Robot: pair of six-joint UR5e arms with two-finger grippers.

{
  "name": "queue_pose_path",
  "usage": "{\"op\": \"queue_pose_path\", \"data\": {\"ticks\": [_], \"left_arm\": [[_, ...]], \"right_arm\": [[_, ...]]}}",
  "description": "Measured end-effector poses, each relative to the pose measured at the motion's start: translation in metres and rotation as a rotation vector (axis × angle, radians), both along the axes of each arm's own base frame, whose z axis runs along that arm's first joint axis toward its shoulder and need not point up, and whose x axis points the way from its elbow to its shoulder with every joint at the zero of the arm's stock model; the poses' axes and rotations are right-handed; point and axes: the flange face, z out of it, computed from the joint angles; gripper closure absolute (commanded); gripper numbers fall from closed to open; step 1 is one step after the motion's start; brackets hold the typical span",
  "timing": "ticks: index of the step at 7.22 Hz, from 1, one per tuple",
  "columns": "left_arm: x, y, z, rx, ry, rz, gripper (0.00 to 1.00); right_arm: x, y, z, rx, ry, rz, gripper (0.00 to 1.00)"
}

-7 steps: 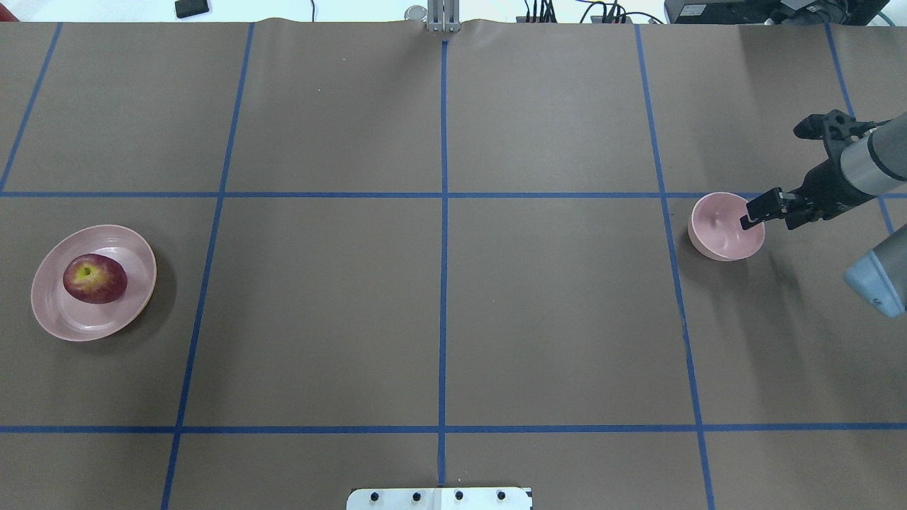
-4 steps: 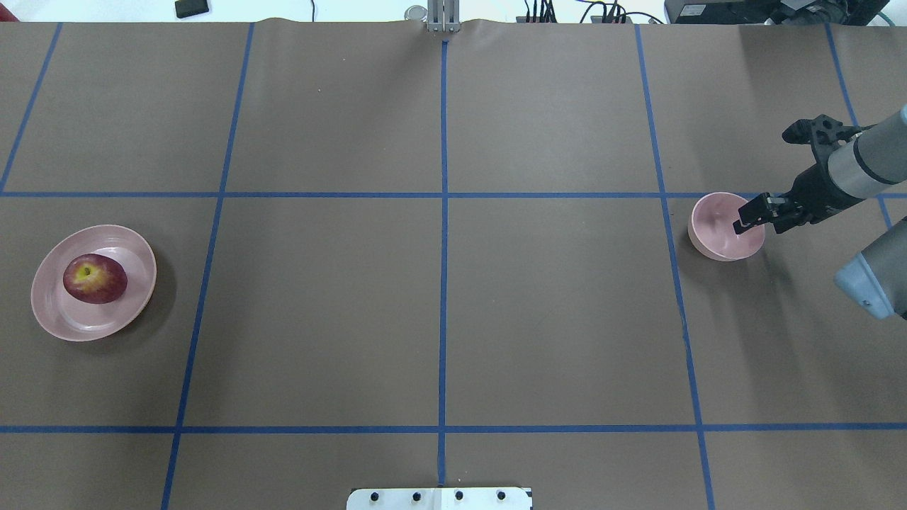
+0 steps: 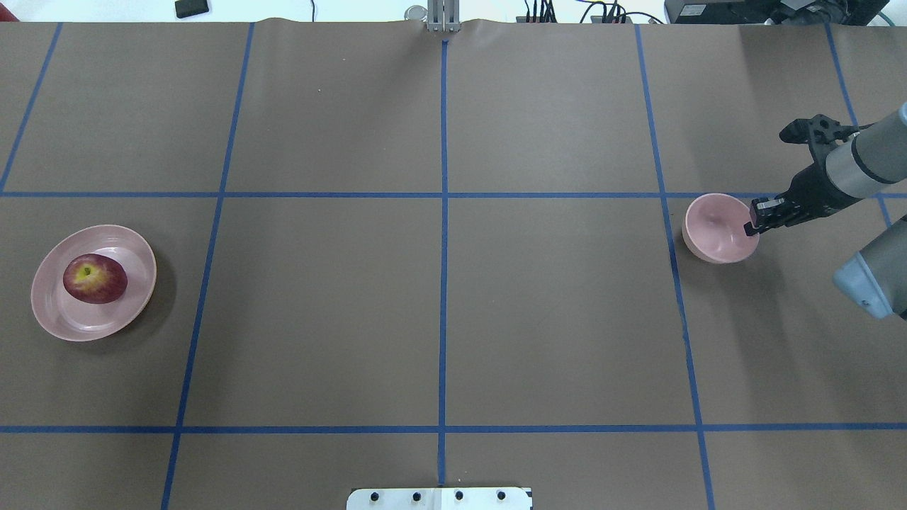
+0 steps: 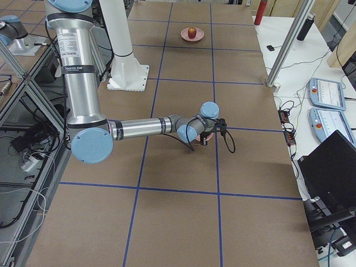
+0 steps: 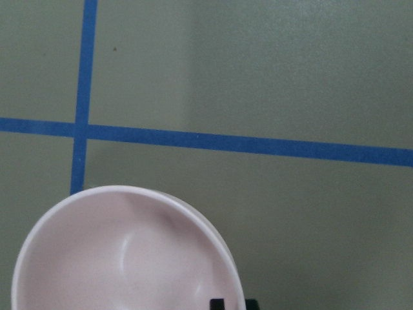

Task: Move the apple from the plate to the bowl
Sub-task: 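Slide the pink bowl with the right gripper toward the table center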

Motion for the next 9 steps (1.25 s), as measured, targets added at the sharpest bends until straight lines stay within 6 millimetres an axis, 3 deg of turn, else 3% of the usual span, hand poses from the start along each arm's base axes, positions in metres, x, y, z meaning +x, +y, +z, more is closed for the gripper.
{"op": "queue_pose_path", "data": {"ticks": [3,4,7,9], "left_arm": [[0.000,0.000,-0.001,0.002,0.001,-0.001,0.02],[-0.001,0.000,-0.003,0.004,0.002,-0.001,0.02],[-0.001,0.000,-0.008,0.021,0.003,-0.001,0.02],[-0.003,0.009,-0.013,0.041,0.004,-0.002,0.02]], "right_arm": [[-0.003,-0.001,-0.061,0.007,-0.062,0.053,1.00],[-0.022,-0.007,-0.089,-0.007,-0.080,0.074,1.00],[-0.150,-0.050,-0.229,-0.162,-0.066,0.160,1.00],[-0.235,-0.076,-0.303,-0.228,-0.038,0.230,1.00]]}}
